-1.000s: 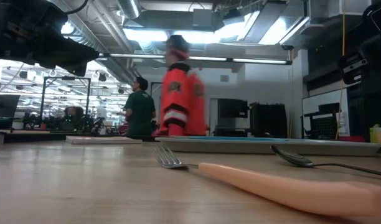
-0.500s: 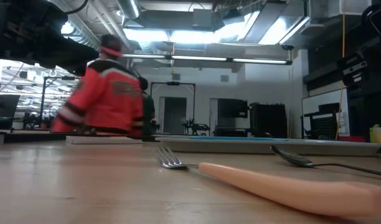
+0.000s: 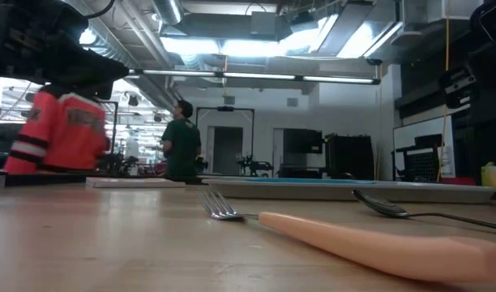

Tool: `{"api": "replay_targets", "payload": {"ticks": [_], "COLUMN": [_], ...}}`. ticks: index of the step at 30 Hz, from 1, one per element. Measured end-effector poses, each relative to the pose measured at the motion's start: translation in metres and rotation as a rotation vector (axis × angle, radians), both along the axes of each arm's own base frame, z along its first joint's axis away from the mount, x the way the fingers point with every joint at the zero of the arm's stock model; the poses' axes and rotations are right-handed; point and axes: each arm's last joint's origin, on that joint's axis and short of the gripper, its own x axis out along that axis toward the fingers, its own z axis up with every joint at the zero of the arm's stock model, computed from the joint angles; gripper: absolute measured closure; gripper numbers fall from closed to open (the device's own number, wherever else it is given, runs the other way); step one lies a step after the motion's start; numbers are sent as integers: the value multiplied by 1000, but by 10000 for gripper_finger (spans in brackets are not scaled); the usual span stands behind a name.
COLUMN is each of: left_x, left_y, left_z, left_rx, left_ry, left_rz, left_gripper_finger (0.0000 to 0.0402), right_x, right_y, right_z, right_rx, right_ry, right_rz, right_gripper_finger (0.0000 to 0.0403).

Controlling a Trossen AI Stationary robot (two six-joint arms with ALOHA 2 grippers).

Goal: Pick and place plate/cup/fork/spoon on tray
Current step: Put the cup on the gray tray

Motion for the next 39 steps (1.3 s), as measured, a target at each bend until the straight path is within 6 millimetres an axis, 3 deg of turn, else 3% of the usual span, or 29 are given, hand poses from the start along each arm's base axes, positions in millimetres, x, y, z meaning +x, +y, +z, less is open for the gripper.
{"api": "replay_targets", "payload": {"ticks": [23, 28, 33, 39], "left_x": [0, 0, 0, 0], "left_y": [0, 2, 2, 2], "left_z": [0, 0, 0, 0], "left_rx": [0, 1, -12, -52], "left_ry": [0, -4, -3, -3], "left_rz": [6, 64, 74, 79], "left_gripper_finger": [353, 353, 353, 353], "right_x": [1, -2, -8, 0], "right_y": [0, -1, 0, 16], "right_z": [18, 38, 65, 102], "right_rx": [27, 184, 246, 114], "right_ry": [-190, -355, -631, -725], "right_rz": [2, 2, 85, 361], "right_gripper_finger": [354, 354, 354, 354]}}
